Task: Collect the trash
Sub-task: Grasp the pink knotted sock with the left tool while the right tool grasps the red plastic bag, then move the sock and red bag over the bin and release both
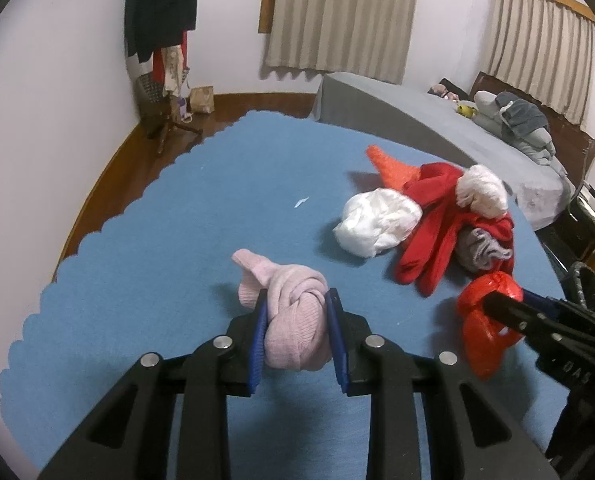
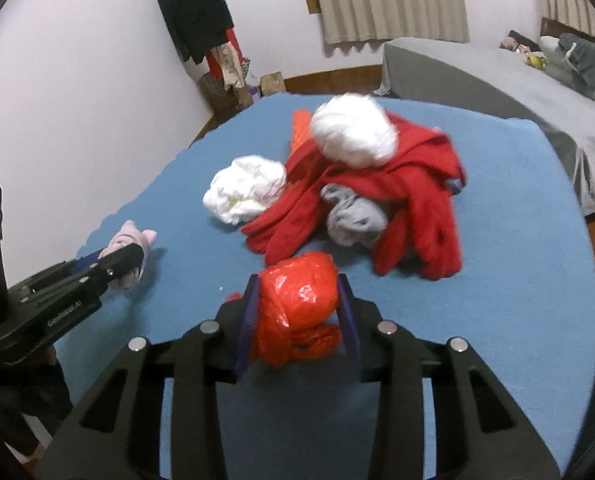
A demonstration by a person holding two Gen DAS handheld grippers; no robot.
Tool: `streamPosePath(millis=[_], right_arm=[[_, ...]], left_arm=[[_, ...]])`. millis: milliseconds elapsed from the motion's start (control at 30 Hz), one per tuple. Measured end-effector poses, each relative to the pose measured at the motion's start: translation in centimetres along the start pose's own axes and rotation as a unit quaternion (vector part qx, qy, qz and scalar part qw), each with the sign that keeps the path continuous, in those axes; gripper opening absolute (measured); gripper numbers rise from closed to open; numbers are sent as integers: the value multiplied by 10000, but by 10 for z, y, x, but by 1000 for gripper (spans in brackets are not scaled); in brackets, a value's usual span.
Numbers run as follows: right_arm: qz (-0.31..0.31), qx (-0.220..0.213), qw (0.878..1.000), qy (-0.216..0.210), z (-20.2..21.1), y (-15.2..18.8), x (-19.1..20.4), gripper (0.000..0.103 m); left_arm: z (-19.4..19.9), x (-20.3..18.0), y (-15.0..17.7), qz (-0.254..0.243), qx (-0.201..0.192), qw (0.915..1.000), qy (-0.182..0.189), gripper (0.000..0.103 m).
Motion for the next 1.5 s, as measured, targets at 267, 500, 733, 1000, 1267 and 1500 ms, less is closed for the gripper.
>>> streamPosePath(millis=[267, 500, 733, 1000, 1267, 1500], right_arm=[[-124, -588, 9979, 258, 58, -30, -37, 36], [-317, -923, 9944, 409, 100, -45, -70, 36], [-496, -1230, 9895, 583, 142, -54, -102, 36], [-745, -1622, 9796, 924, 190, -60, -145, 36], [-1032, -1915, 9656, 1421, 237, -52, -201, 36], [-1308, -1992, 9528, 1883, 266, -32, -252, 36]], left_arm=[[18, -43, -38, -236, -325, 9990, 200, 28], [33, -98, -69, -512, -570, 9957, 516, 28], [48, -161, -92, -821, -744, 9900, 877, 28], [61, -233, -109, -1156, -953, 9788, 1395, 28], [73, -305, -117, -1479, -1080, 9643, 1913, 28], [81, -362, -118, -1753, -1143, 9505, 2298, 28]])
Point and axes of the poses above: each gripper's, at about its wrist camera, not at the fingertips, and z roughly against the way its jaws point, x to its left, y to its underside, the point moved 9 cm from there along -z, roughly the way its jaws point, and after that the axes turned 13 degrees about -z, right-handed, at the moved point
